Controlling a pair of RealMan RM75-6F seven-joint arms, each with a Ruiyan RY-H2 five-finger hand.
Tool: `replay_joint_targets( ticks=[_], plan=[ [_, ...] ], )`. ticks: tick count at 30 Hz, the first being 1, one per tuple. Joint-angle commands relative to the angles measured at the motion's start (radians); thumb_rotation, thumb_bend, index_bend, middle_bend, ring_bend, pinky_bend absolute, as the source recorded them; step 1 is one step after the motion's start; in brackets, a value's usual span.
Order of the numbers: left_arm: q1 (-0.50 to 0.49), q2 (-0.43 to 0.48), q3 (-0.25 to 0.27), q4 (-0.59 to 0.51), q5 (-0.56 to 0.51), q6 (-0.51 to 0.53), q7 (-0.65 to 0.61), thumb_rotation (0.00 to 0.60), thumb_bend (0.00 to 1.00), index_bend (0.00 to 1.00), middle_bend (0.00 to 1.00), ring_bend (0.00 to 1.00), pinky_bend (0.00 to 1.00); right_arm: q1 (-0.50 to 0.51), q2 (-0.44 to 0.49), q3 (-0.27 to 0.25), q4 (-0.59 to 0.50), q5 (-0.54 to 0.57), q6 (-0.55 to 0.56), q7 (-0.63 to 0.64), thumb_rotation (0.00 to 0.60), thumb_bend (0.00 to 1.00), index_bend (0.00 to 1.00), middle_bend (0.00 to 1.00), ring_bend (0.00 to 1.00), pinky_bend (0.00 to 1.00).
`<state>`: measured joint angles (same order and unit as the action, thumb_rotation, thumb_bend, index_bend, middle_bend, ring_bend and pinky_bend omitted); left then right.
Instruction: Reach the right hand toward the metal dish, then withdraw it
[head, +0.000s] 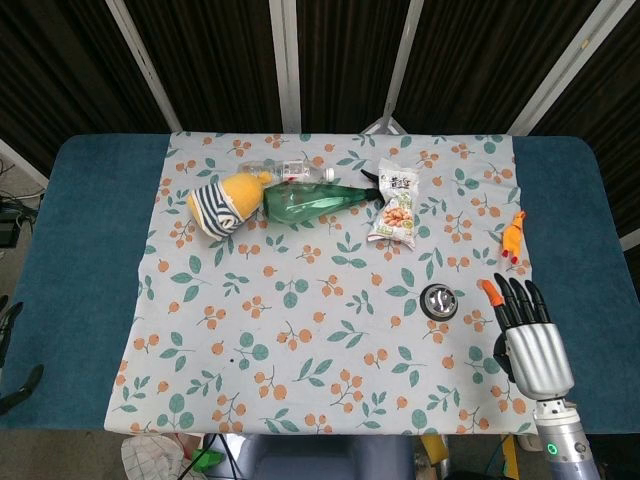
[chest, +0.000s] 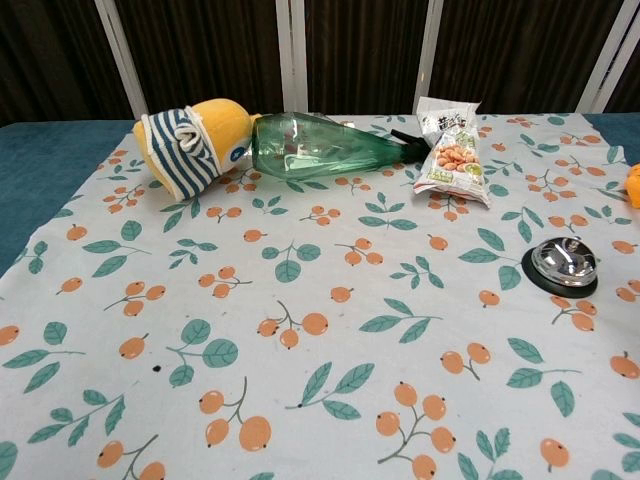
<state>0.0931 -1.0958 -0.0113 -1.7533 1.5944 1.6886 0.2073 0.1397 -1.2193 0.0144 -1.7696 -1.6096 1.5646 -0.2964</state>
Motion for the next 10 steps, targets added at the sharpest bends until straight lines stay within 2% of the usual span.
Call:
replay_joint_targets(
  ticks=[1,5,10],
  plan=[
    [0.001,0.001,0.0,0.001,0.002,0.003,-0.004,0.6,0.4,0.05,0.0,0.03,0.16,-0.035,0.013,-0.025,0.034,-0.022,0.036,0.031,0.6,1.0,0.02,0.0,0.0,0.0],
    [0.001,0.001,0.001,0.003,0.003,0.002,-0.005,0.6,0.4,0.05,0.0,0.03,0.16,-0.047,0.019,-0.038,0.072,-0.028,0.036,0.077,0.6,1.0,0.02,0.0,0.0,0.0],
    [-0.007,-0.002,0.001,0.004,-0.002,-0.017,0.005,0.6,0.4,0.05,0.0,0.03,0.16,-0.048,0.019,-0.031,0.092,-0.014,0.025,0.094,0.6,1.0,0.02,0.0,0.0,0.0]
  ],
)
